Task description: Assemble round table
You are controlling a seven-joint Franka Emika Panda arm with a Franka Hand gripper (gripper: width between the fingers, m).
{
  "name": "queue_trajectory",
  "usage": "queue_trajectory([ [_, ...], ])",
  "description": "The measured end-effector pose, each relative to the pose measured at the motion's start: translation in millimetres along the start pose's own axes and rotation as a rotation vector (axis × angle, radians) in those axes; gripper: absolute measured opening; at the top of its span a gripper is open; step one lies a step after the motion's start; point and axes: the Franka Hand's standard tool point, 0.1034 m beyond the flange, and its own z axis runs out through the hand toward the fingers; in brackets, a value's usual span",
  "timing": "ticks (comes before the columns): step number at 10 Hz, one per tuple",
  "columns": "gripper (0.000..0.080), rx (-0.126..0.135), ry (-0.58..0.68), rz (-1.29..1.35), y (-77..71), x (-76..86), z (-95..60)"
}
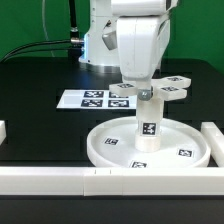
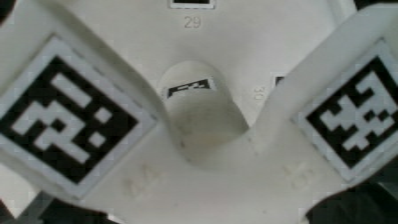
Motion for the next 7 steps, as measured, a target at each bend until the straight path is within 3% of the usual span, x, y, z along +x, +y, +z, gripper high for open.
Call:
queue_trajectory([
  [2, 0.0632, 0.001, -0.001, 0.002, 0.1, -1.0, 0.5],
  [3, 0.0449, 0.001, -0.001, 0.002, 0.2, -1.1, 0.5],
  [7, 0.045, 0.001, -0.001, 0.048, 0.3, -1.4, 0.5],
])
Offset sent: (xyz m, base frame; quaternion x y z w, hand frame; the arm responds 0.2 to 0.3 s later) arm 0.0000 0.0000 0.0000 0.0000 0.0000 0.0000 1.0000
